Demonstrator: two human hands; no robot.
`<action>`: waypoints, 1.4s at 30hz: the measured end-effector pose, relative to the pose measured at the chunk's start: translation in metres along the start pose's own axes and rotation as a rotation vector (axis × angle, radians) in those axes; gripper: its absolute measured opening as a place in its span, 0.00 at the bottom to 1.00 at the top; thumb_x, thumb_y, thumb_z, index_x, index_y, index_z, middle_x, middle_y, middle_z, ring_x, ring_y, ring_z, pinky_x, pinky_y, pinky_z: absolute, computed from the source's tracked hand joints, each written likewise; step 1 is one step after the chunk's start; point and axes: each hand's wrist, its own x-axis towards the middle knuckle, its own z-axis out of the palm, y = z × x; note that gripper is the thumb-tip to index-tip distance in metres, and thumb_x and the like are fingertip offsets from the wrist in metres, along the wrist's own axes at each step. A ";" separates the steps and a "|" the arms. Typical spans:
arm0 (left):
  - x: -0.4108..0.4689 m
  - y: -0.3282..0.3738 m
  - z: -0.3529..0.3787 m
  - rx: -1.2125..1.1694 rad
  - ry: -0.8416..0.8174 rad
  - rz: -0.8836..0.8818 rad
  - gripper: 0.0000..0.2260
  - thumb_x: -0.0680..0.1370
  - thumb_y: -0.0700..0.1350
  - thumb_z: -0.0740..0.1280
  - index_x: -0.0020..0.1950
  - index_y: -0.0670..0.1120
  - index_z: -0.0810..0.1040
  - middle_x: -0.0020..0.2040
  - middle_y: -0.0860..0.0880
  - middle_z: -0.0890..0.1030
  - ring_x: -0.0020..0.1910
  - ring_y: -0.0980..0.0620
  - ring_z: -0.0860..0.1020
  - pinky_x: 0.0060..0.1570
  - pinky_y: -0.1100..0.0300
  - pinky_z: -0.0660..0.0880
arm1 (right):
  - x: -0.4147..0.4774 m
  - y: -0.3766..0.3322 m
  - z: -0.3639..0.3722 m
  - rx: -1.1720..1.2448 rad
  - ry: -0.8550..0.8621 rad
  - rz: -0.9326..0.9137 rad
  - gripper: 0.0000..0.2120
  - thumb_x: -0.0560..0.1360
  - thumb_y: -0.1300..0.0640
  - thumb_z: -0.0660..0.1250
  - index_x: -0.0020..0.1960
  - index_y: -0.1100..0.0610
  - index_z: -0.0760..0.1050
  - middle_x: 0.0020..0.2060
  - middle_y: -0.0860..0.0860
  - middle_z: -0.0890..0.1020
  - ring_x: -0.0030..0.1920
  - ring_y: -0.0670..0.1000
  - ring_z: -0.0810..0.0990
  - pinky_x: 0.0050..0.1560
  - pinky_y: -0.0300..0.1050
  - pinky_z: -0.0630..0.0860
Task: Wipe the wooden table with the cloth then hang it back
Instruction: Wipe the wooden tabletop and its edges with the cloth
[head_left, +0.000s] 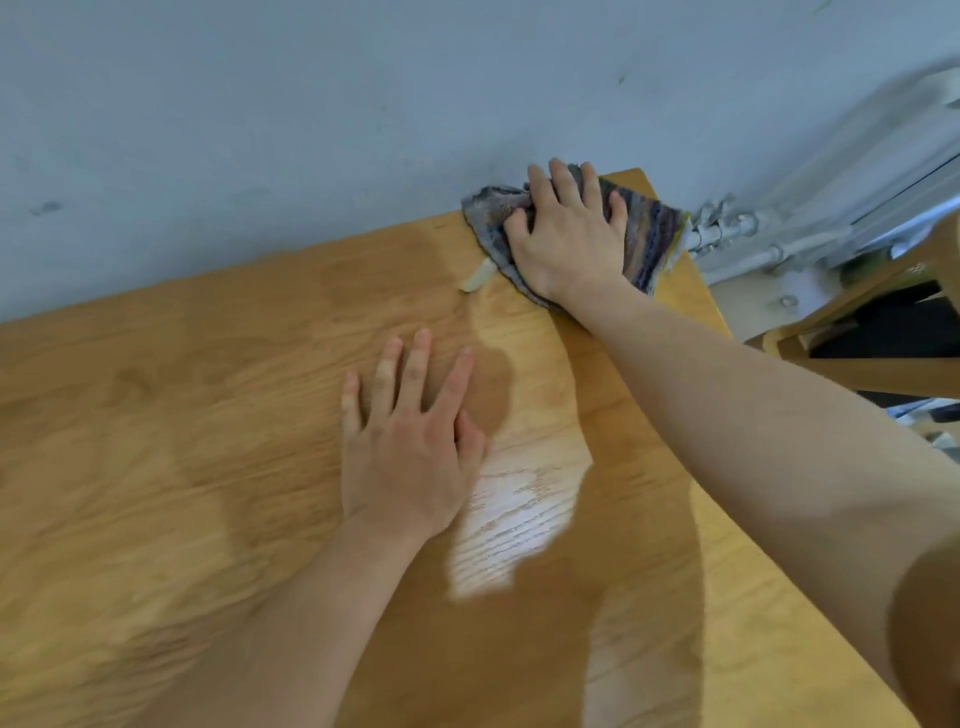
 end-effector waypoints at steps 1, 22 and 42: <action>-0.001 0.000 0.000 0.000 0.002 -0.003 0.25 0.79 0.55 0.48 0.77 0.58 0.55 0.78 0.47 0.57 0.77 0.45 0.53 0.73 0.39 0.50 | 0.000 0.004 0.000 -0.008 0.011 0.013 0.29 0.79 0.43 0.47 0.79 0.49 0.54 0.79 0.49 0.54 0.79 0.55 0.46 0.76 0.62 0.44; 0.006 0.061 -0.005 -0.110 -0.065 -0.004 0.28 0.77 0.54 0.44 0.78 0.53 0.52 0.80 0.47 0.49 0.78 0.45 0.44 0.73 0.39 0.43 | -0.115 0.040 -0.002 -0.054 0.028 0.071 0.28 0.80 0.43 0.48 0.79 0.46 0.52 0.79 0.46 0.52 0.79 0.53 0.46 0.76 0.61 0.44; 0.001 0.072 0.010 -0.050 -0.007 -0.028 0.26 0.80 0.54 0.48 0.78 0.55 0.51 0.79 0.48 0.52 0.77 0.45 0.47 0.73 0.39 0.45 | -0.194 0.096 -0.009 -0.090 0.129 0.324 0.29 0.80 0.43 0.48 0.80 0.52 0.53 0.79 0.52 0.57 0.76 0.61 0.59 0.71 0.61 0.58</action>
